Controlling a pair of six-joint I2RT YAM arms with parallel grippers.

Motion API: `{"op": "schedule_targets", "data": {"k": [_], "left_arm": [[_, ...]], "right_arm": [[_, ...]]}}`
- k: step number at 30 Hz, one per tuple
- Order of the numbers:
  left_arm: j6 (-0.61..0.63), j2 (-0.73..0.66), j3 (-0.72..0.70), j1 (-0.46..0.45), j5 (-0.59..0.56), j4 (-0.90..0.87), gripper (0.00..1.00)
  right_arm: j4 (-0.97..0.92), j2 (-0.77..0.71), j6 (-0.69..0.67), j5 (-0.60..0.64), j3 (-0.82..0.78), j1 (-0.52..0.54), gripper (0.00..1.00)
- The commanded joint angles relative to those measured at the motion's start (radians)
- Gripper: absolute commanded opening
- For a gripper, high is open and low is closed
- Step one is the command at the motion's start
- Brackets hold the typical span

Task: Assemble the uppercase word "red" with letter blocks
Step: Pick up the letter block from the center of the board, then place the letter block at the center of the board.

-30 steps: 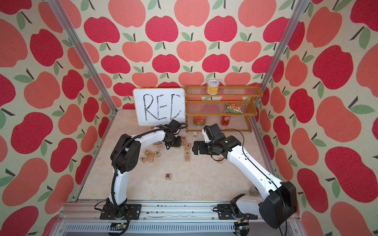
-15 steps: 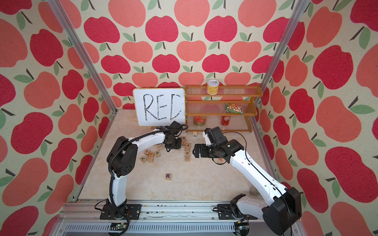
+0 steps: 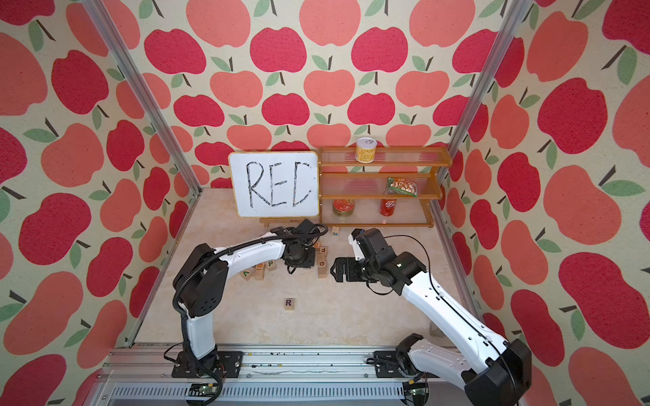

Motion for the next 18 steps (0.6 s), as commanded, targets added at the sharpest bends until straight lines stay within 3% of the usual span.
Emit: {"op": "schedule_targets", "data": {"k": [1, 18], "left_arm": [[-0.051, -0.043, -0.029, -0.022, -0.048, -0.023, 0.12], [-0.195, -0.125, -0.152, -0.164, -0.127, -0.005, 0.12]], "right_arm": [[-0.010, -0.038, 0.033, 0.008, -0.024, 0.018, 0.99], [-0.044, -0.214, 0.115, 0.031, -0.139, 0.071, 0.99]]}}
